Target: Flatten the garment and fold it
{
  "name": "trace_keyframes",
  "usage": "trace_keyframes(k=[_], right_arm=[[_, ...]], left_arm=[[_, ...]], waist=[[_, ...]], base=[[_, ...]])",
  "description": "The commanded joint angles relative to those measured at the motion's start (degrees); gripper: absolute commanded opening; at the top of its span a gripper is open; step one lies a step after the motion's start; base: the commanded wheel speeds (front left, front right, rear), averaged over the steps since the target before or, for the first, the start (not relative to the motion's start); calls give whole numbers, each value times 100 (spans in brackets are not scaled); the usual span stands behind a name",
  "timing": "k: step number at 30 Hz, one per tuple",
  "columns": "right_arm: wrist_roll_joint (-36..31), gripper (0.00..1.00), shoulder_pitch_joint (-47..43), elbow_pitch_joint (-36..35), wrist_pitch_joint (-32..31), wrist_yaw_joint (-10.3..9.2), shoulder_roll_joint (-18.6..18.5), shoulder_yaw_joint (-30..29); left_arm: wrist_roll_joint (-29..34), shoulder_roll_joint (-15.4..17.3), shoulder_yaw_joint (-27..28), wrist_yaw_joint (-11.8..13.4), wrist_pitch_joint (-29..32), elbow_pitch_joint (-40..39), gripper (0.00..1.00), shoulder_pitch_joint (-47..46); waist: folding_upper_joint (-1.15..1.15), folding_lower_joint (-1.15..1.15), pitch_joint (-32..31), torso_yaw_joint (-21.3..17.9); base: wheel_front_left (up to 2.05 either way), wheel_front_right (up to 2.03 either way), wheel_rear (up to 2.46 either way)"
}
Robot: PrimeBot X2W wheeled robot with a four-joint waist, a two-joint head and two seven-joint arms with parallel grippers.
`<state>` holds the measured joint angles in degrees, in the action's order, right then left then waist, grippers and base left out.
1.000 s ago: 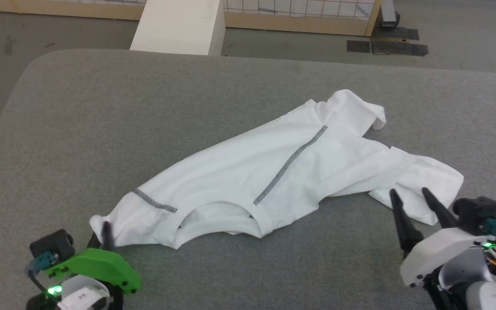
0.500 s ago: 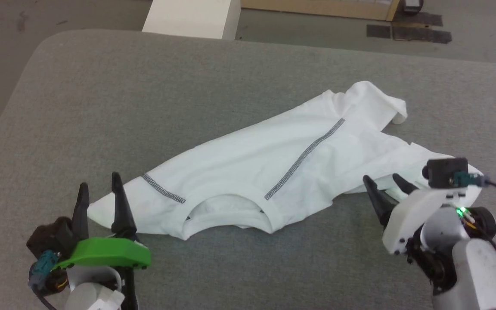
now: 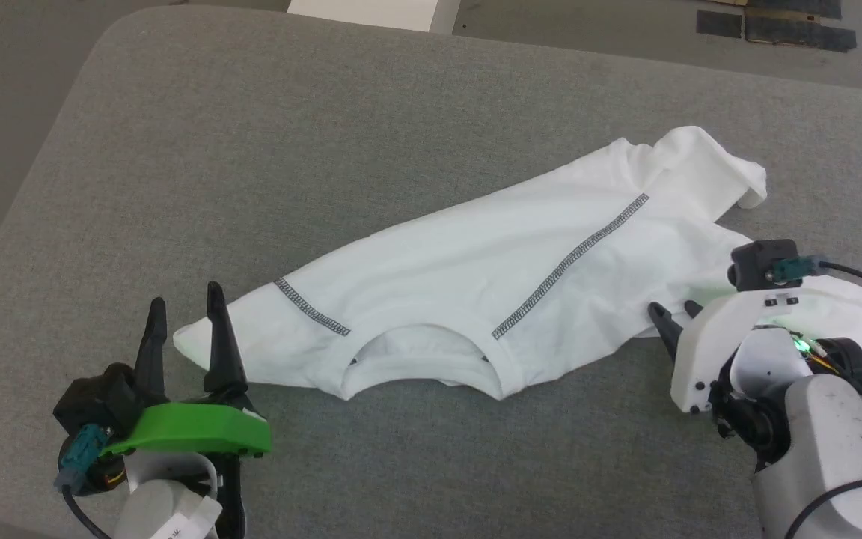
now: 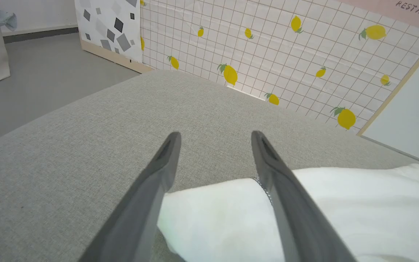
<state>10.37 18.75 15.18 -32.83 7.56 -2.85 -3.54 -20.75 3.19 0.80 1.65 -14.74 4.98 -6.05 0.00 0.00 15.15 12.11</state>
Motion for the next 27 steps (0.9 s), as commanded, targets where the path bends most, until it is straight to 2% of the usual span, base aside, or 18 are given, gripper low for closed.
trace_keyframes(k=[1, 2, 3, 4, 7, 12, 17, 21, 24, 27], right_arm=[[-122, 44, -33, 52, -129, -8, -3, 62], [-197, 41, -58, 79, -211, -8, -3, 99], [-338, 16, -86, 94, -280, -8, -3, 140], [-444, 0, -108, 98, -321, -8, -3, 176], [-529, 0, -158, 79, -344, -8, -3, 224], [-511, 0, -232, -137, 23, -8, -3, 140], [-791, 0, -711, -723, 290, -8, -3, -694], [-952, 0, -1143, -1110, 309, -8, -3, -1636], [-1007, 0, -1446, -1194, 300, -8, -3, -2417], [-933, 0, -1656, -1069, 320, -8, -3, -2914]], left_arm=[[-51, -29, 4, 5, -25, 11, 100, -94], [-59, -29, 3, 17, -25, 13, 100, -93], [-73, -30, 3, 29, -25, 16, 100, -97], [-84, -30, 5, 37, -25, 18, 100, -105], [-83, -30, 15, 46, -26, 26, 100, -119], [-51, -31, 55, 46, -26, 53, 100, -74], [24, -31, 113, 54, -26, 66, 100, 80], [56, -31, 145, 32, -26, 86, 100, 155], [73, -31, 143, 11, -26, 98, 100, 202], [77, -31, 130, 1, -26, 122, 100, 251]], waist=[[0, 0, -3, -38], [0, 0, -4, -57], [0, 0, -4, -77], [0, 0, -5, -99], [0, 0, -33, -164], [0, 0, -188, -315], [0, 0, -519, -504], [0, 0, -656, -593], [0, 0, -712, -652], [0, 0, -736, -717]], base=[[0, 0, 0], [0, 0, 0], [0, 0, 0], [0, 0, 0], [0, 0, 0], [0, 0, 0], [0, 0, 0], [0, 0, 0], [0, 0, 0], [0, 0, 0]])
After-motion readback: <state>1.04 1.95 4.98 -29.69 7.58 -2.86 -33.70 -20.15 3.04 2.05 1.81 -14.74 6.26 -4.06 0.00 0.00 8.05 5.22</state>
